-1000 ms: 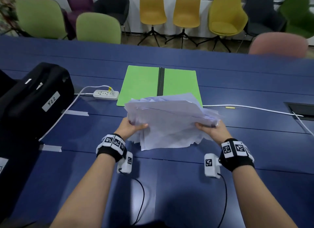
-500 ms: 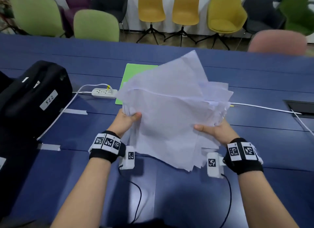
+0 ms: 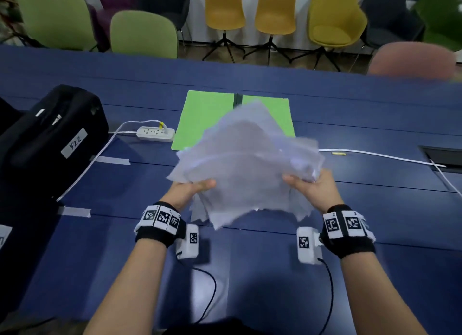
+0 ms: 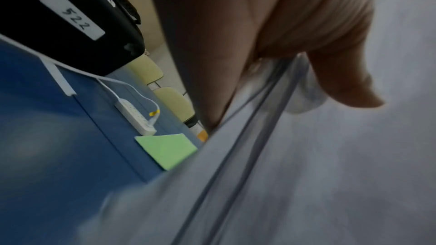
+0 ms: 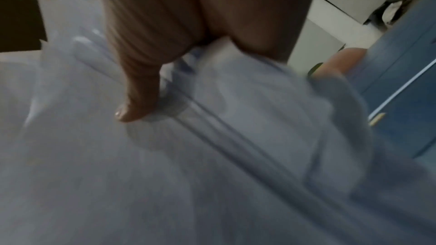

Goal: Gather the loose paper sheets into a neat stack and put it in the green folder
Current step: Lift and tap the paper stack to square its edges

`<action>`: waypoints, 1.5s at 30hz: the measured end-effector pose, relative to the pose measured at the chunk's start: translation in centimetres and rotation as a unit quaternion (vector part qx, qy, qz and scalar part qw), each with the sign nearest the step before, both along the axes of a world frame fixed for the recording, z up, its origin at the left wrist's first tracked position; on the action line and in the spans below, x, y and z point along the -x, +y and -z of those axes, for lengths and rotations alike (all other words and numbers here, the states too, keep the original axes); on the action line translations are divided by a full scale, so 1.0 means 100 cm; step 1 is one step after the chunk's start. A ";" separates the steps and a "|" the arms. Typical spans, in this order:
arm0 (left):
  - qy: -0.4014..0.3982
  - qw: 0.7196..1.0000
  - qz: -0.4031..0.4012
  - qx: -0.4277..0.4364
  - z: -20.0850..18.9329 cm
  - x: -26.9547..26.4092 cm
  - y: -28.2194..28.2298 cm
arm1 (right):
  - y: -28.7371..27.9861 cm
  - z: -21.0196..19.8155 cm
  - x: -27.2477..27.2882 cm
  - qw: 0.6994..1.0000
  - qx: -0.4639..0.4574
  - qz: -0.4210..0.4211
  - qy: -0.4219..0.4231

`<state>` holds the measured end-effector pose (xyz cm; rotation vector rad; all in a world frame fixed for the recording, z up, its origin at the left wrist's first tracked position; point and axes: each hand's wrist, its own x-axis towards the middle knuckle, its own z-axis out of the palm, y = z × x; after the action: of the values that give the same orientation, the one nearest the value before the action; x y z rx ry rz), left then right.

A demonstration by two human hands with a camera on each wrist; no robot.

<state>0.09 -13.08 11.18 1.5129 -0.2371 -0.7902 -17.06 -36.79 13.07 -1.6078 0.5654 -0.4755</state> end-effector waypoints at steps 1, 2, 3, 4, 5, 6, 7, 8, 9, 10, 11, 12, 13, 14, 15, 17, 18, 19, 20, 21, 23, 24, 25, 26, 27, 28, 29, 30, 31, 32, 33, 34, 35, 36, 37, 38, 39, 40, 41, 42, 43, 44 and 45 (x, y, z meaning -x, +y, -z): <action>-0.030 0.999 0.013 0.002 0.002 -0.002 -0.001 | -0.001 0.005 0.002 1.000 0.001 -0.010 0.013; -0.052 0.998 0.023 -0.011 0.000 -0.004 -0.003 | -0.001 0.007 0.004 1.000 0.010 -0.016 0.019; -0.056 0.998 0.035 -0.022 -0.003 -0.004 -0.007 | -0.005 0.009 0.004 0.999 0.019 -0.023 0.025; -0.060 0.997 0.045 -0.018 -0.008 -0.006 -0.009 | -0.008 0.010 0.004 0.999 0.026 -0.031 0.027; -0.070 0.996 0.048 -0.009 -0.011 -0.010 -0.011 | -0.013 0.010 0.004 0.998 0.028 -0.041 0.031; -0.083 0.995 0.059 -0.004 -0.014 -0.014 -0.014 | -0.017 0.010 0.004 0.998 0.023 -0.051 0.035; -0.094 0.993 0.066 -0.009 -0.019 -0.016 -0.017 | -0.020 0.007 0.004 0.997 0.013 -0.062 0.040; -0.106 0.992 0.068 -0.026 -0.019 -0.020 -0.018 | -0.024 0.006 0.005 0.996 0.000 -0.070 0.048; -0.116 0.990 0.078 -0.033 -0.022 -0.020 -0.021 | -0.026 0.003 0.005 0.995 -0.008 -0.078 0.056; -0.115 0.989 0.082 -0.034 -0.021 -0.021 -0.023 | -0.029 0.003 0.005 0.995 -0.012 -0.081 0.061; -0.110 0.990 0.085 -0.033 -0.023 -0.021 -0.025 | -0.030 0.002 0.005 0.994 -0.016 -0.082 0.064; -0.109 0.990 0.086 -0.032 -0.024 -0.020 -0.027 | -0.030 0.002 0.005 0.994 -0.019 -0.083 0.069; -0.106 0.991 0.082 -0.030 -0.023 -0.021 -0.028 | -0.029 0.000 0.004 0.993 -0.017 -0.087 0.074; -0.101 0.991 0.079 -0.029 -0.021 -0.023 -0.028 | -0.028 0.000 0.002 0.993 -0.008 -0.086 0.075; -0.096 0.992 0.081 -0.028 -0.024 -0.023 -0.028 | -0.027 -0.001 -0.002 0.994 0.006 -0.080 0.078; -0.104 0.990 0.095 -0.028 -0.027 -0.026 -0.029 | -0.028 0.000 -0.011 0.993 0.039 -0.071 0.087; -0.118 0.987 0.099 -0.032 -0.028 -0.026 -0.032 | -0.029 0.001 -0.017 0.993 0.048 -0.054 0.093; -0.136 0.986 0.087 -0.043 -0.029 -0.025 -0.035 | -0.030 0.001 -0.022 0.994 0.050 -0.025 0.098; -0.153 0.985 0.056 -0.056 -0.029 -0.024 -0.039 | -0.031 0.001 -0.027 0.992 0.048 0.012 0.113; -0.164 0.984 0.021 -0.064 -0.028 -0.022 -0.042 | -0.031 0.000 -0.032 0.990 0.050 0.045 0.122; -0.160 0.985 -0.027 -0.059 -0.021 -0.019 -0.045 | -0.032 -0.003 -0.037 0.985 0.094 0.087 0.119; -0.151 0.985 -0.051 -0.057 -0.018 -0.017 -0.044 | -0.033 -0.005 -0.036 0.982 0.121 0.088 0.119; -0.134 0.987 -0.075 -0.055 -0.015 -0.016 -0.042 | -0.035 -0.005 -0.033 0.979 0.138 0.081 0.124; -0.107 0.988 -0.100 -0.048 -0.010 -0.016 -0.038 | -0.037 -0.003 -0.027 0.977 0.140 0.076 0.141; -0.074 0.989 -0.122 -0.035 -0.005 -0.015 -0.033 | -0.041 0.005 -0.020 0.974 0.124 0.080 0.172; -0.037 0.989 -0.141 -0.016 -0.001 -0.014 -0.028 | -0.042 0.015 -0.011 0.970 0.088 0.097 0.203; -0.002 0.987 -0.161 0.004 0.005 -0.013 -0.023 | -0.040 0.029 -0.003 0.964 0.038 0.119 0.234; 0.034 0.983 -0.180 0.014 0.011 -0.011 -0.020 | -0.036 0.045 0.006 0.955 -0.017 0.132 0.266; 0.067 0.976 -0.205 0.013 0.021 -0.009 -0.016 | -0.027 0.061 0.014 0.942 -0.067 0.127 0.304; 0.095 0.969 -0.230 -0.002 0.031 -0.004 -0.013 | -0.016 0.078 0.022 0.927 -0.106 0.103 0.346; 0.113 0.960 -0.255 -0.025 0.043 0.001 -0.010 | -0.003 0.094 0.027 0.911 -0.137 0.070 0.383; 0.121 0.951 -0.277 -0.062 0.058 0.007 -0.005 | 0.009 0.109 0.032 0.896 -0.166 0.044 0.409; 0.123 0.943 -0.294 -0.101 0.073 0.014 0.000 | 0.021 0.125 0.034 0.886 -0.197 0.033 0.418; 0.126 0.933 -0.308 -0.134 0.088 0.019 0.009 | 0.033 0.137 0.035 0.884 -0.222 0.045 0.410; 0.133 0.925 -0.317 -0.159 0.102 0.025 0.019 | 0.041 0.147 0.034 0.883 -0.234 0.073 0.400; 0.142 0.921 -0.314 -0.181 0.111 0.030 0.029 | 0.047 0.154 0.032 0.884 -0.233 0.103 0.391; 0.156 0.922 -0.300 -0.191 0.119 0.034 0.039 | 0.050 0.155 0.030 0.886 -0.221 0.122 0.390; 0.180 0.925 -0.275 -0.192 0.126 0.037 0.050 | 0.051 0.156 0.028 0.886 -0.206 0.133 0.393; 0.210 0.927 -0.248 -0.185 0.132 0.039 0.062 | 0.052 0.156 0.028 0.888 -0.187 0.138 0.398; 0.241 0.930 -0.215 -0.175 0.133 0.042 0.073 | 0.051 0.156 0.029 0.890 -0.171 0.140 0.398; 0.267 0.932 -0.179 -0.169 0.136 0.042 0.082 | 0.050 0.156 0.030 0.894 -0.156 0.137 0.397; 0.282 0.933 -0.146 -0.168 0.136 0.042 0.090 | 0.048 0.156 0.030 0.898 -0.146 0.125 0.397; 0.293 0.935 -0.121 -0.161 0.134 0.041 0.095 | 0.046 0.156 0.030 0.901 -0.146 0.106 0.396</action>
<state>-4.02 -3.59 -2.22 1.4963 0.5390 -1.0733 -20.10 -32.19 -2.51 -1.4110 1.3663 0.1420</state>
